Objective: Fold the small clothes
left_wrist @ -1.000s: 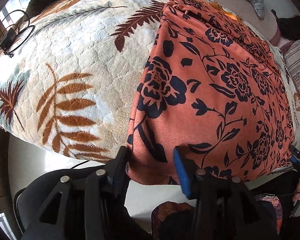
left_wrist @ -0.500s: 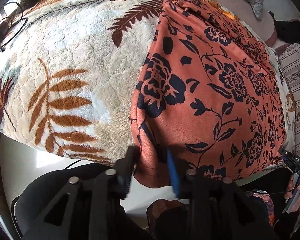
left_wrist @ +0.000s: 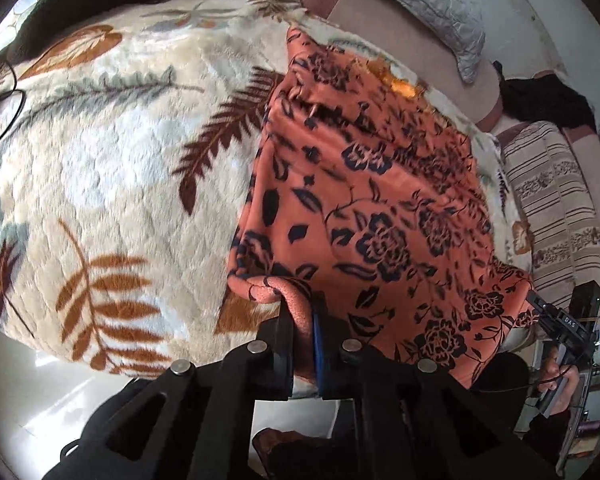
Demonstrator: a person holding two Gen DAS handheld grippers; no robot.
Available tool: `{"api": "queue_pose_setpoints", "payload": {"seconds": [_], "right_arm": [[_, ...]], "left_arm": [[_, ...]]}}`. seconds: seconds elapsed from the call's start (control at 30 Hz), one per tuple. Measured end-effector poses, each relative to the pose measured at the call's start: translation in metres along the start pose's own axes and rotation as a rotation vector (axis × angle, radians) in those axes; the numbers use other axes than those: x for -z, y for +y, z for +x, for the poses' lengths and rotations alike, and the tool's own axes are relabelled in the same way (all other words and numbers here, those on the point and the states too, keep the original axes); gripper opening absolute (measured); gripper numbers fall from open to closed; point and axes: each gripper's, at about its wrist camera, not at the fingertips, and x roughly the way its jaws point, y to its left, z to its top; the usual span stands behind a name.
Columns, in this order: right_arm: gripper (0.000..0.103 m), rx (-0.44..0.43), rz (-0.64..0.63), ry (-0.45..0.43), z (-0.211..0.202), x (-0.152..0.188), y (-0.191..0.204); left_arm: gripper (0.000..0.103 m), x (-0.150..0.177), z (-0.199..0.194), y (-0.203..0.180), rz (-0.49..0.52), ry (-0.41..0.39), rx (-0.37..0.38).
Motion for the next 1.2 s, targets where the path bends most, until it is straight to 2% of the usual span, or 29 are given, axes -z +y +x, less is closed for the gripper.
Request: {"api": "queue_pose_setpoints", "payload": {"seconds": [0.13, 0.27, 0.37, 0.43, 0.5, 0.57, 0.6, 0.67, 0.73, 0.8, 0.87, 0.9, 0.93, 0.97, 1.0, 1.07, 1.13, 1.2], "right_arm": [[0.012, -0.028, 0.029, -0.092, -0.005, -0.058, 0.010], [0.012, -0.064, 0.131, -0.181, 0.014, -0.135, 0.001], [0.012, -0.115, 0.239, -0.221, 0.042, -0.193, -0.013], [0.011, -0.125, 0.299, -0.244, 0.067, -0.225, -0.024], [0.011, -0.122, 0.364, -0.281, 0.096, -0.248, -0.042], [0.012, -0.159, 0.448, -0.315, 0.122, -0.262, -0.070], [0.015, -0.168, 0.498, -0.317, 0.135, -0.265, -0.084], [0.015, -0.162, 0.570, -0.292, 0.158, -0.266, -0.108], [0.015, -0.198, 0.595, -0.295, 0.168, -0.260, -0.121], [0.017, -0.208, 0.572, -0.338, 0.163, -0.253, -0.126], [0.022, -0.197, 0.541, -0.384, 0.151, -0.246, -0.123], [0.023, -0.188, 0.525, -0.402, 0.144, -0.244, -0.120], [0.023, -0.172, 0.500, -0.418, 0.135, -0.244, -0.113], [0.023, -0.151, 0.466, -0.432, 0.126, -0.243, -0.105], [0.023, -0.131, 0.420, -0.442, 0.117, -0.242, -0.094], [0.024, -0.089, 0.304, -0.408, 0.112, -0.239, -0.063], [0.024, -0.064, 0.203, -0.336, 0.119, -0.232, -0.033], [0.024, -0.072, 0.124, -0.262, 0.134, -0.220, -0.006]], "left_arm": [[0.008, -0.066, -0.025, -0.020, 0.007, -0.052, 0.041], [0.008, -0.150, -0.024, -0.025, -0.015, -0.097, 0.045], [0.008, -0.211, 0.008, -0.017, -0.069, -0.093, 0.067], [0.008, -0.241, 0.039, -0.006, -0.119, -0.073, 0.068], [0.008, -0.263, 0.081, 0.008, -0.173, -0.047, 0.067], [0.008, -0.276, 0.124, 0.027, -0.231, -0.015, 0.051], [0.008, -0.277, 0.142, 0.034, -0.252, -0.007, 0.045], [0.010, -0.275, 0.162, 0.052, -0.317, -0.022, 0.118], [0.010, -0.273, 0.159, 0.063, -0.348, -0.057, 0.208], [0.011, -0.271, 0.150, 0.071, -0.365, -0.084, 0.276], [0.013, -0.262, 0.131, 0.077, -0.422, -0.179, 0.339], [0.021, -0.258, 0.120, 0.073, -0.427, -0.220, 0.327], [0.028, -0.251, 0.107, 0.065, -0.407, -0.273, 0.256], [0.047, -0.243, 0.093, 0.053, -0.372, -0.325, 0.150], [0.056, -0.235, 0.083, 0.037, -0.326, -0.355, 0.059], [0.056, -0.220, 0.073, 0.008, -0.230, -0.341, -0.026], [0.056, -0.206, 0.070, -0.019, -0.146, -0.319, -0.034], [0.056, -0.194, 0.079, -0.053, -0.016, -0.283, -0.056]]}}
